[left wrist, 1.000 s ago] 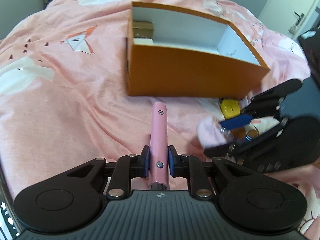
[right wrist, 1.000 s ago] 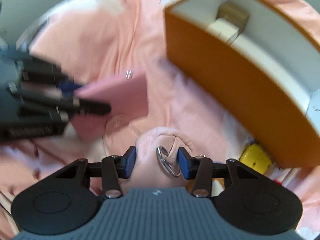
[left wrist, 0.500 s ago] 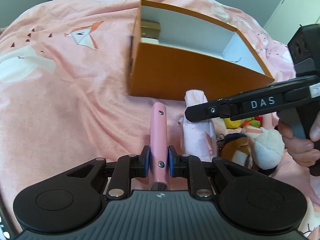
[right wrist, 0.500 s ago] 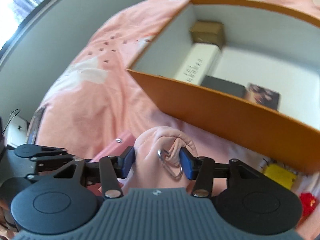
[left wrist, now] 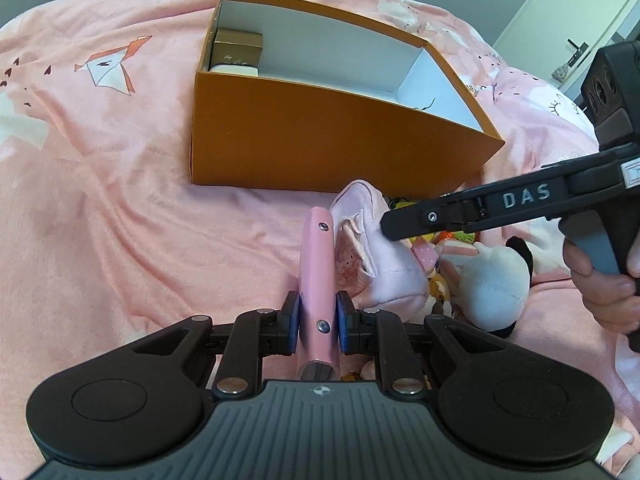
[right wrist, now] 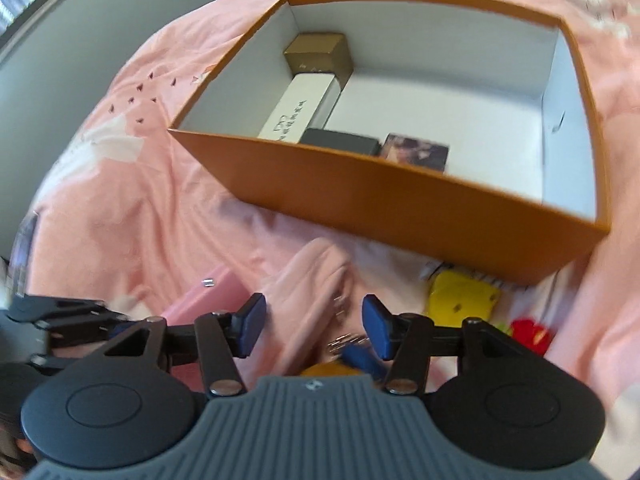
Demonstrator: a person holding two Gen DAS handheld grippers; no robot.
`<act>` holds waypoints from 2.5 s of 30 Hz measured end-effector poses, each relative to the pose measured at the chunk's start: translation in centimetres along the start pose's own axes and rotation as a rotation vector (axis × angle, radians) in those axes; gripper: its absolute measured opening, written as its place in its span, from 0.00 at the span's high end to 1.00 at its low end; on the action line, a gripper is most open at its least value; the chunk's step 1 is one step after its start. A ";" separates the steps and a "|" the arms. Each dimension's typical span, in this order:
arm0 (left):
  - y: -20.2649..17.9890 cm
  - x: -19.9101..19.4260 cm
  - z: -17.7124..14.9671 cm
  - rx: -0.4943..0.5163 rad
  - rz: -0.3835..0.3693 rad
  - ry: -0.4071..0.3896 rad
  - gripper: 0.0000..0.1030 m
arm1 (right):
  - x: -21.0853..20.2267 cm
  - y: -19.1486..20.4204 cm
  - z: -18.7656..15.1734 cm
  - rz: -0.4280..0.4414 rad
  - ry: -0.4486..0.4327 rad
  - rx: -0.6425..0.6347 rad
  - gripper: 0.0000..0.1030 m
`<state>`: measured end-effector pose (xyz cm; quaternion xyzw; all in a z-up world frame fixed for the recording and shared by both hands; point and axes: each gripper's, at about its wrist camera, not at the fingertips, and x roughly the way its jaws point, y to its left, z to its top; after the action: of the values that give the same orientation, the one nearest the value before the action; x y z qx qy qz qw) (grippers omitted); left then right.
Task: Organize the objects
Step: 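Grasp the pink pouch by its clip end with right tool and lift, then carry both items over the orange box while left tool releases the pink wallet inside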
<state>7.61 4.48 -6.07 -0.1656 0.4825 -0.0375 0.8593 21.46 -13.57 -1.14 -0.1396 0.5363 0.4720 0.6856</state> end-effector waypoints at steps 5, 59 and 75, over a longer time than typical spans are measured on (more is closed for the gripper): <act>-0.5 0.1 0.0 0.020 0.013 -0.002 0.80 | 0.6 1.5 -0.4 -0.006 0.025 0.016 0.45; 1.6 -6.0 14.9 -0.111 -0.092 -0.334 0.81 | -12.4 0.4 6.4 -0.093 -0.409 -0.203 0.77; 3.1 5.8 20.5 -0.181 -0.056 -0.173 0.81 | -2.5 -5.9 14.0 -0.146 -0.336 -0.108 0.77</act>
<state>27.60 11.19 -1.97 -0.2584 0.4034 -0.0034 0.8778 34.65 -8.12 4.61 -0.1342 0.3765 0.4658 0.7895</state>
